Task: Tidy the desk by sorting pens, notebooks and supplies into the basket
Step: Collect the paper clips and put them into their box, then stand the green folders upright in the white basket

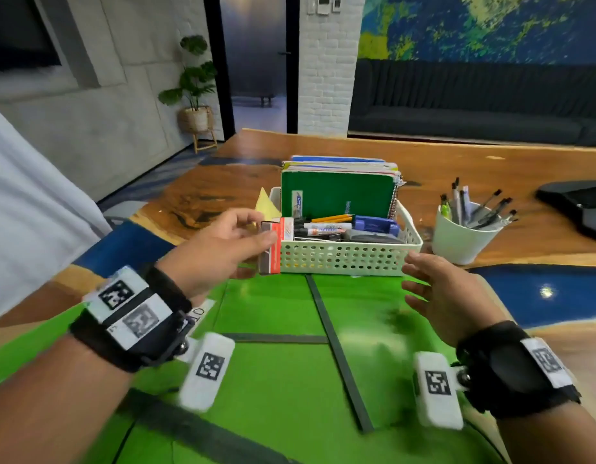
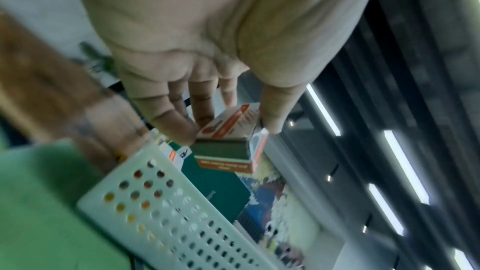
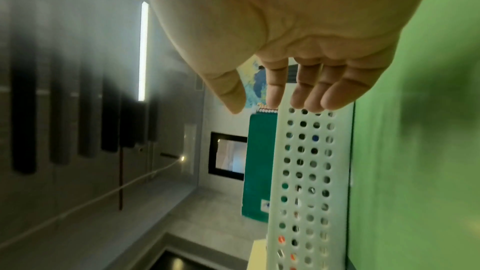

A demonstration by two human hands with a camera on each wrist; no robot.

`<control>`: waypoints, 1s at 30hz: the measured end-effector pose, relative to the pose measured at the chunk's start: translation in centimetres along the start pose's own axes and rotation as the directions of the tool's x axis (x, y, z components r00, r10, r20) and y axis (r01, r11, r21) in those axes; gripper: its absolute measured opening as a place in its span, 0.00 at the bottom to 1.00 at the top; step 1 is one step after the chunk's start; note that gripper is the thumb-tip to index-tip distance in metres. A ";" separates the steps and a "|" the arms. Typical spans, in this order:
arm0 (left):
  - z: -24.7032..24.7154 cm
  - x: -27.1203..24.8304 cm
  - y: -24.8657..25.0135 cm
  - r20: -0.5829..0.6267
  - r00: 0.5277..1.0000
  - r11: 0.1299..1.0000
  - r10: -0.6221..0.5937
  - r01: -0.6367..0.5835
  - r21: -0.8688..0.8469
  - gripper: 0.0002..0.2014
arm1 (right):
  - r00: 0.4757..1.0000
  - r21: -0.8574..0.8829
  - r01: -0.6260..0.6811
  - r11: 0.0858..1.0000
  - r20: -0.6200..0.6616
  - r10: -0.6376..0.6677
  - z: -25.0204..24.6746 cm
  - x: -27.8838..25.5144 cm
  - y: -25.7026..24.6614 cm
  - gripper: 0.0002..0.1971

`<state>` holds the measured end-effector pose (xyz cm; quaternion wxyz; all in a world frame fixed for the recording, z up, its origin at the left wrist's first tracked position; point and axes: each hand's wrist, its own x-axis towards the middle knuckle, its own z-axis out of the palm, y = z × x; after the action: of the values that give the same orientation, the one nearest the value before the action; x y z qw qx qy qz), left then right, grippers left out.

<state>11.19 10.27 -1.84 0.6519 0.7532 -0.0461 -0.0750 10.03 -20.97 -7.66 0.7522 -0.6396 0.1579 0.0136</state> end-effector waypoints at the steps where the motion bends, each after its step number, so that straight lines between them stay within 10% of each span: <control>1: 0.4 1.7 0.6 -0.044 0.997 0.986 0.065 -0.057 0.155 0.24 | 1.000 0.037 -0.022 0.999 -0.018 0.022 -0.9 0.6 0.3 0.13; 7: 4.9 10.4 3.7 -0.111 0.947 0.685 0.303 -0.135 0.715 0.16 | 0.987 0.218 -0.157 0.963 0.004 0.160 -3.1 2.7 1.7 0.07; 15: 8.5 14.2 0.4 -0.104 0.993 0.082 -0.050 0.107 0.991 0.31 | 0.979 0.260 -0.201 0.945 0.021 0.202 -3.7 3.1 1.8 0.19; 18: 9.0 13.2 -0.1 -0.120 0.987 0.126 0.104 0.106 0.986 0.32 | 0.974 0.271 -0.225 0.936 0.043 0.222 -3.9 3.1 1.5 0.17; 21: 9.7 11.9 -0.4 0.135 0.987 0.157 0.091 -0.148 0.976 0.24 | 0.985 0.213 -0.172 0.962 0.018 0.172 -4.0 2.8 0.9 0.14; 26: 10.3 11.5 0.0 0.189 0.979 -0.143 0.077 -0.177 0.974 0.04 | 0.942 -0.287 0.107 0.952 -0.276 -0.189 -5.4 3.2 1.3 0.11; 30: 10.7 13.3 1.3 0.181 0.982 -0.174 0.046 -0.171 0.970 0.09 | 0.999 -0.566 0.036 0.823 0.007 -0.039 -6.4 3.6 1.8 0.27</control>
<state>22.43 -2.58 -2.71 -0.1509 0.9725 -0.1769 0.0111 11.67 -27.51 -11.16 0.5285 -0.8368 0.1359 0.0437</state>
